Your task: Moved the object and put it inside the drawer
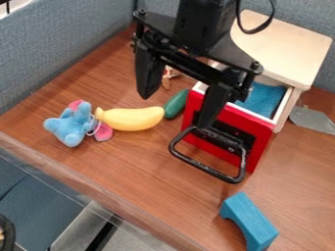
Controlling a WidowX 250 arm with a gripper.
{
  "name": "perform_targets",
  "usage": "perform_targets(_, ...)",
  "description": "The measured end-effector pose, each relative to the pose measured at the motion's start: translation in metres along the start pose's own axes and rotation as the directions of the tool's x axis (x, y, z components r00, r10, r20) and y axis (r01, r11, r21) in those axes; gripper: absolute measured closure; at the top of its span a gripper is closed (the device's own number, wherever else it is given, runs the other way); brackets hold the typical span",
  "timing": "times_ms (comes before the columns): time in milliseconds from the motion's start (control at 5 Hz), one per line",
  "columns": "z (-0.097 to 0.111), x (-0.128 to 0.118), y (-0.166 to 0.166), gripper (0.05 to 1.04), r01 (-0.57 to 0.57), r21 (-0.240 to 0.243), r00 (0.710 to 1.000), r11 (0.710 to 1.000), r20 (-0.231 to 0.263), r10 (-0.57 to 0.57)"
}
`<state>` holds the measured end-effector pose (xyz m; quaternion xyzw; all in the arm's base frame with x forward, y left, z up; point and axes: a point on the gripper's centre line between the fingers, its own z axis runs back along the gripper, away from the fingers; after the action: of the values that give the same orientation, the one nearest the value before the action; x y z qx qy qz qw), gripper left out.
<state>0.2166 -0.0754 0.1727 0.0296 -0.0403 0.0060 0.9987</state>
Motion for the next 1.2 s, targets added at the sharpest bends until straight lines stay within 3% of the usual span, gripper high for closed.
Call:
perform_targets(200,-0.005,-0.002,0.0,0.083,-0.009,0.009,1.0,1.0,-0.02,0.009)
perform_targets(600,-0.023,-0.008,-0.032,0.083,-0.143,-0.015,0.989,0.99,0.04,0.143)
perform_targets(800,-0.035,-0.002,-0.05,0.083,-0.245,-0.015,0.966,0.969,0.087,0.245)
perform_targets(1000,-0.056,0.005,-0.067,0.083,-0.459,0.0,0.874,0.889,0.183,0.451)
perform_targets(1200,-0.072,0.011,-0.075,0.083,-0.602,0.035,0.776,0.797,0.259,0.575)
